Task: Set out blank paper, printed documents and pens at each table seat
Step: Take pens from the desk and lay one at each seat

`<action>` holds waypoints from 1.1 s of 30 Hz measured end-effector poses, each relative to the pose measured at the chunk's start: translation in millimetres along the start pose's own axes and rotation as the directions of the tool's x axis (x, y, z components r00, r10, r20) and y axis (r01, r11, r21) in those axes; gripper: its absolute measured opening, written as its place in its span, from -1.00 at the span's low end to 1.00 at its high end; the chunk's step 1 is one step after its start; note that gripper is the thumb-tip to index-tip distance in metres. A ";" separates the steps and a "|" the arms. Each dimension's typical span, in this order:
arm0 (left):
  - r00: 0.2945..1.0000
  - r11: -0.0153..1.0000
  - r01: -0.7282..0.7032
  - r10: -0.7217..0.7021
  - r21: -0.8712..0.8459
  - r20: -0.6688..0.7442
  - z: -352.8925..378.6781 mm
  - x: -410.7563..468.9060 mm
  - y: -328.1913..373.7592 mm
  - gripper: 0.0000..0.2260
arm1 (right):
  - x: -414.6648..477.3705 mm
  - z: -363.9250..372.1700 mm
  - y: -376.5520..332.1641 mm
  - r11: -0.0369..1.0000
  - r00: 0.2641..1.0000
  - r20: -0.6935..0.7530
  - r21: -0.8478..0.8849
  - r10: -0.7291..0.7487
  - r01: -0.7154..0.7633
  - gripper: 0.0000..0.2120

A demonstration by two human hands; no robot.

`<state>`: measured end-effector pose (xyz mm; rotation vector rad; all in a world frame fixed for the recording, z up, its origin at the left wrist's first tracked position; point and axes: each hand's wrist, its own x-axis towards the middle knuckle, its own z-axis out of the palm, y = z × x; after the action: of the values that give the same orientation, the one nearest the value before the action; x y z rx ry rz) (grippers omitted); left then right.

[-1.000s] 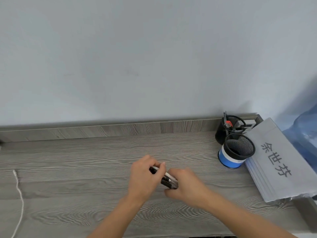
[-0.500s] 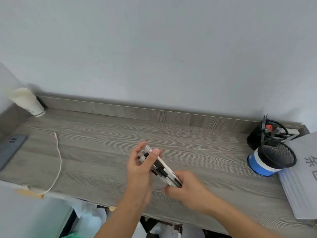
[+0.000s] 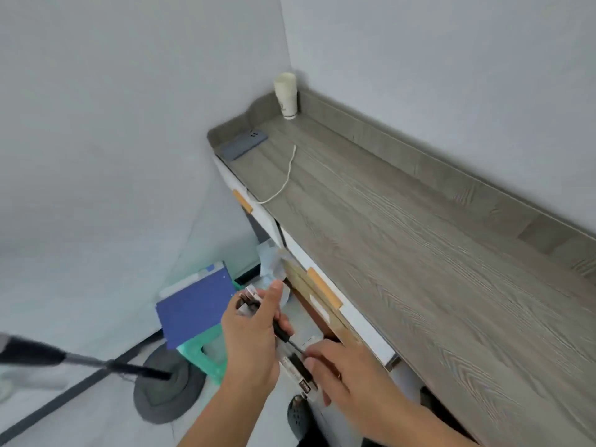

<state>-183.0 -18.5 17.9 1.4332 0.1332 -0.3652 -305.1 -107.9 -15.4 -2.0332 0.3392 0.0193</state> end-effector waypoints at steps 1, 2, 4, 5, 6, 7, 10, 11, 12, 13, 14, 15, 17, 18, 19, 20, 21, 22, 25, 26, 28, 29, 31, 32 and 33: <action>0.998 1.000 -0.020 0.021 0.008 -0.057 -16.2 -6.1 -0.7 -0.74 | -0.3 10.5 -4.5 0.999 0.998 0.066 -0.023 -0.023 0.024 -0.81; 0.992 0.999 -0.044 0.046 0.025 -0.115 -32.4 -11.0 -1.3 -0.74 | 0.1 21.5 -9.4 0.998 0.991 0.126 -0.041 -0.045 0.050 -0.80; 0.972 0.993 -0.076 0.093 0.086 -0.218 -67.3 -19.0 -2.0 -0.69 | 1.3 44.4 -18.7 0.989 0.969 0.230 -0.095 -0.087 0.111 -0.81; 0.961 0.991 -0.072 0.098 0.109 -0.258 -86.1 -23.9 -1.2 -0.67 | 2.2 55.3 -24.3 0.983 0.956 0.270 -0.105 -0.115 0.148 -0.82; 0.956 0.993 -0.053 0.083 0.110 -0.283 -105.1 -30.0 0.4 -0.66 | 3.0 65.6 -29.5 0.977 0.941 0.307 -0.106 -0.145 0.185 -0.84; 0.955 0.995 -0.029 0.055 0.093 -0.292 -125.0 -37.1 1.4 -0.66 | 3.5 75.3 -35.9 0.970 0.923 0.344 -0.103 -0.172 0.219 -0.85; 0.953 0.999 0.052 -0.047 0.010 -0.298 -188.3 -63.0 3.8 -0.65 | 2.7 108.5 -53.9 0.953 0.873 0.437 -0.098 -0.218 0.287 -0.86; 0.949 0.997 0.070 -0.076 -0.029 -0.306 -211.7 -72.4 3.9 -0.65 | 1.9 121.9 -59.3 0.956 0.861 0.458 -0.075 -0.221 0.285 -0.86; 0.940 0.994 0.082 -0.100 -0.069 -0.325 -236.0 -83.0 4.0 -0.66 | 1.1 137.0 -64.5 0.963 0.854 0.473 -0.041 -0.217 0.268 -0.86; 0.927 0.991 0.087 -0.119 -0.103 -0.356 -261.0 -94.6 3.8 -0.68 | -0.2 152.7 -69.4 0.971 0.851 0.481 0.000 -0.211 0.240 -0.85; 0.909 0.987 0.084 -0.132 -0.136 -0.395 -286.9 -106.4 3.2 -0.69 | -1.6 168.4 -74.9 0.977 0.853 0.480 0.046 -0.205 0.210 -0.85; 0.888 0.983 0.080 -0.146 -0.167 -0.437 -313.9 -119.5 3.0 -0.70 | -3.4 184.8 -81.1 0.980 0.856 0.478 0.089 -0.197 0.176 -0.85; 0.833 0.972 0.080 -0.186 -0.219 -0.521 -369.9 -148.9 2.7 -0.74 | -7.8 218.8 -97.1 0.982 0.855 0.488 0.147 -0.174 0.116 -0.86; 0.806 0.967 0.078 -0.205 -0.244 -0.555 -397.1 -164.2 2.2 -0.77 | -9.5 236.4 -105.7 0.982 0.851 0.499 0.160 -0.166 0.098 -0.86; 0.782 0.961 0.075 -0.223 -0.268 -0.582 -422.6 -179.4 0.8 -0.80 | -11.8 253.6 -113.5 0.983 0.841 0.517 0.160 -0.158 0.086 -0.86; 0.757 0.955 0.068 -0.238 -0.289 -0.609 -445.9 -193.7 -1.1 -0.82 | -13.5 270.6 -121.4 0.984 0.827 0.540 0.155 -0.156 0.084 -0.86; 0.728 0.949 0.055 -0.250 -0.310 -0.638 -467.3 -207.4 -3.6 -0.84 | -14.6 287.9 -129.2 0.985 0.810 0.566 0.147 -0.157 0.088 -0.85; 0.697 0.942 0.039 -0.264 -0.333 -0.666 -486.6 -221.0 -7.3 -0.87 | -16.2 305.3 -137.0 0.987 0.790 0.593 0.135 -0.155 0.091 -0.85; 0.628 0.921 -0.019 -0.291 -0.388 -0.722 -533.3 -260.2 -20.1 -0.86 | -23.4 358.3 -159.0 0.990 0.728 0.671 0.106 -0.140 0.093 -0.86; 0.607 0.915 -0.033 -0.300 -0.401 -0.736 -545.6 -271.3 -24.7 -0.85 | -25.3 376.3 -166.5 0.991 0.704 0.697 0.097 -0.133 0.090 -0.86; 0.554 0.900 -0.062 -0.329 -0.432 -0.764 -567.4 -290.6 -33.3 -0.84 | -26.5 413.4 -179.5 0.994 0.646 0.755 0.074 -0.112 0.086 -0.86; 0.524 0.891 -0.084 -0.341 -0.445 -0.781 -577.4 -299.5 -36.3 -0.84 | -26.0 432.2 -185.9 0.994 0.614 0.783 0.059 -0.102 0.090 -0.86; 0.459 0.880 -0.134 -0.353 -0.456 -0.815 -599.0 -315.3 -42.2 -0.86 | -23.3 472.5 -199.8 0.994 0.552 0.829 0.030 -0.086 0.109 -0.87; 0.423 0.879 -0.152 -0.356 -0.453 -0.833 -611.3 -322.1 -44.7 -0.86 | -21.5 493.5 -207.8 0.992 0.524 0.848 0.015 -0.077 0.122 -0.88; 0.386 0.879 -0.167 -0.358 -0.446 -0.850 -624.2 -327.7 -45.9 -0.85 | -19.1 515.7 -216.5 0.991 0.497 0.865 0.002 -0.069 0.134 -0.89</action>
<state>-425.4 644.5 -12.9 0.9639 1.1873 0.4397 -202.1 439.7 -67.4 -1.8291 -0.4481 0.9789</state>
